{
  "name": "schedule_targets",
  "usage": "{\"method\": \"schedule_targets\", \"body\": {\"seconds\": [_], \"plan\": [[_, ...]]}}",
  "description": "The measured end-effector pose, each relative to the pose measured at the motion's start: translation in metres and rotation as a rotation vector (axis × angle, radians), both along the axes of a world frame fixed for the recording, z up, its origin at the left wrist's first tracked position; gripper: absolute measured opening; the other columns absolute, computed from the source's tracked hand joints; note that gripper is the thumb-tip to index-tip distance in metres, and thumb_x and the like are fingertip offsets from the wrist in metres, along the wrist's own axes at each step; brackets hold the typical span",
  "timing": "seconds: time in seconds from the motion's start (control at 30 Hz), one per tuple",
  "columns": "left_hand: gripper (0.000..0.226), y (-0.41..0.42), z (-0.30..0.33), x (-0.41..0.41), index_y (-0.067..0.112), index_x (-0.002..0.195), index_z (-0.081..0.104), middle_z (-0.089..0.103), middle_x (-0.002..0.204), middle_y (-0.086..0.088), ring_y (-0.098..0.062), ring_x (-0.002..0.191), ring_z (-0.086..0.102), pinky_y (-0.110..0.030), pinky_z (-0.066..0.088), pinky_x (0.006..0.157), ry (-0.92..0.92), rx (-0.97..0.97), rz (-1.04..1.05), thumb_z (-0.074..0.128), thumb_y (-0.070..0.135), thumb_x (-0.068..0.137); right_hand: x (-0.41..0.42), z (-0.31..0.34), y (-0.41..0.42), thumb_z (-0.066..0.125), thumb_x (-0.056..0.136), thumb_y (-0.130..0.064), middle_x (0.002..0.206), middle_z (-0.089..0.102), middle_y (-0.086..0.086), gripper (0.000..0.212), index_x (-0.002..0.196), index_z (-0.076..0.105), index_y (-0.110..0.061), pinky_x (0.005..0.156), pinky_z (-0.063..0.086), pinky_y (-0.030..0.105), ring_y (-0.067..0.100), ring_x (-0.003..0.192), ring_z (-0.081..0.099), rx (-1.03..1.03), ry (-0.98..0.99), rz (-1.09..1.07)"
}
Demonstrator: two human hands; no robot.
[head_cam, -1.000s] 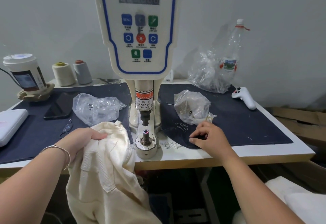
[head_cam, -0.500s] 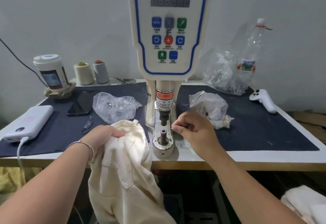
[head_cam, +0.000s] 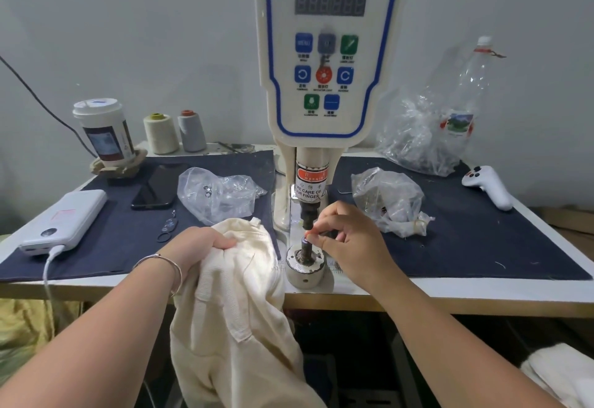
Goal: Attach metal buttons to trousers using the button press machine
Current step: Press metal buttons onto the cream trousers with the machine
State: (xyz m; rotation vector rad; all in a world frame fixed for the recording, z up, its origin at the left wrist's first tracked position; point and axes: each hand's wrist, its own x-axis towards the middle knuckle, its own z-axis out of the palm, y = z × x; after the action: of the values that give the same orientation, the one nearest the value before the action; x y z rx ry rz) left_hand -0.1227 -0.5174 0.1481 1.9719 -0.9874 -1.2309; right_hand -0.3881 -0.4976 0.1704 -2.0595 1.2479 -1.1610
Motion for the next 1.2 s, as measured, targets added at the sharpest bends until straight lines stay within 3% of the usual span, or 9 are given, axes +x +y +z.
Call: {"method": "schedule_targets", "body": {"seconds": [0.3,0.57,0.7,0.77,0.87,0.97,1.03,1.1,1.2], "plan": [[0.024,-0.001,-0.001,0.0,0.015,0.087,0.063,0.071,0.098,-0.013,-0.035,0.09,0.068,-0.049,0.052,0.094,0.016,-0.012,0.006,0.081,0.027,0.074,0.0,0.003,-0.001,0.08,0.077,-0.011,0.087,0.063,0.003,0.01,0.08,0.072,-0.005,0.057,0.04,0.011,0.001,0.06,0.052,0.016,-0.016,-0.001],[0.023,0.009,0.008,-0.002,0.01,0.093,0.069,0.075,0.092,-0.014,-0.036,0.09,0.07,-0.048,0.053,0.094,0.029,-0.014,-0.022,0.079,0.026,0.079,-0.009,0.004,0.012,0.074,0.081,-0.007,0.082,0.064,0.0,0.006,0.079,0.078,-0.012,0.06,0.039,0.011,0.001,0.069,0.054,0.016,-0.055,-0.035],[0.035,0.043,0.032,-0.007,0.005,0.111,0.072,0.074,0.104,-0.021,-0.036,0.098,0.071,-0.049,0.054,0.093,0.211,0.047,-0.197,0.077,0.022,0.081,-0.021,0.012,0.031,0.073,0.081,-0.005,0.074,0.07,-0.004,0.01,0.077,0.077,-0.013,0.064,0.049,0.018,0.01,0.069,0.062,0.026,-0.235,-0.094],[0.045,0.062,0.047,-0.012,0.003,0.113,0.072,0.07,0.113,-0.026,-0.038,0.105,0.068,-0.053,0.049,0.101,0.261,0.013,-0.321,0.08,0.02,0.072,-0.024,0.018,0.043,0.072,0.082,-0.006,0.074,0.073,-0.002,0.011,0.078,0.077,-0.015,0.068,0.053,0.023,0.014,0.072,0.066,0.105,-0.267,-0.021],[0.049,0.089,0.068,-0.025,-0.002,0.111,0.07,0.067,0.115,-0.028,-0.036,0.099,0.067,-0.049,0.051,0.096,0.31,-0.053,-0.48,0.079,0.021,0.07,-0.023,0.029,0.062,0.077,0.079,-0.012,0.086,0.075,0.0,0.013,0.091,0.076,-0.015,0.082,0.055,0.033,0.015,0.083,0.069,0.29,-0.271,0.177],[0.041,0.11,0.087,-0.038,-0.003,0.106,0.07,0.069,0.106,-0.024,-0.032,0.093,0.069,-0.04,0.058,0.083,0.387,-0.105,-0.594,0.079,0.019,0.072,-0.02,0.035,0.073,0.083,0.066,-0.024,0.121,0.067,-0.006,0.064,0.125,0.06,-0.025,0.097,0.05,0.031,0.007,0.109,0.062,0.406,-0.225,0.368],[0.043,0.12,0.098,-0.046,-0.006,0.11,0.065,0.068,0.105,-0.024,-0.034,0.094,0.067,-0.04,0.056,0.084,0.41,-0.144,-0.645,0.075,0.019,0.077,-0.018,0.04,0.079,0.08,0.067,-0.018,0.133,0.058,-0.001,0.077,0.137,0.049,-0.025,0.104,0.045,0.035,0.014,0.123,0.055,0.487,-0.239,0.559],[0.046,0.125,0.105,-0.053,-0.008,0.116,0.062,0.066,0.109,-0.025,-0.034,0.099,0.065,-0.041,0.054,0.087,0.422,-0.177,-0.686,0.074,0.02,0.081,-0.021,0.039,0.082,0.074,0.069,-0.01,0.13,0.059,0.012,0.072,0.136,0.049,-0.012,0.099,0.044,0.037,0.023,0.12,0.055,0.603,-0.266,0.718],[0.036,0.13,0.108,-0.056,0.002,0.113,0.07,0.071,0.108,-0.02,-0.03,0.099,0.068,-0.036,0.057,0.084,0.416,-0.205,-0.709,0.074,0.022,0.083,-0.034,0.034,0.083,0.075,0.063,-0.012,0.107,0.066,0.013,0.054,0.114,0.063,0.002,0.084,0.05,0.03,0.024,0.098,0.062,0.762,-0.209,0.734]]}}
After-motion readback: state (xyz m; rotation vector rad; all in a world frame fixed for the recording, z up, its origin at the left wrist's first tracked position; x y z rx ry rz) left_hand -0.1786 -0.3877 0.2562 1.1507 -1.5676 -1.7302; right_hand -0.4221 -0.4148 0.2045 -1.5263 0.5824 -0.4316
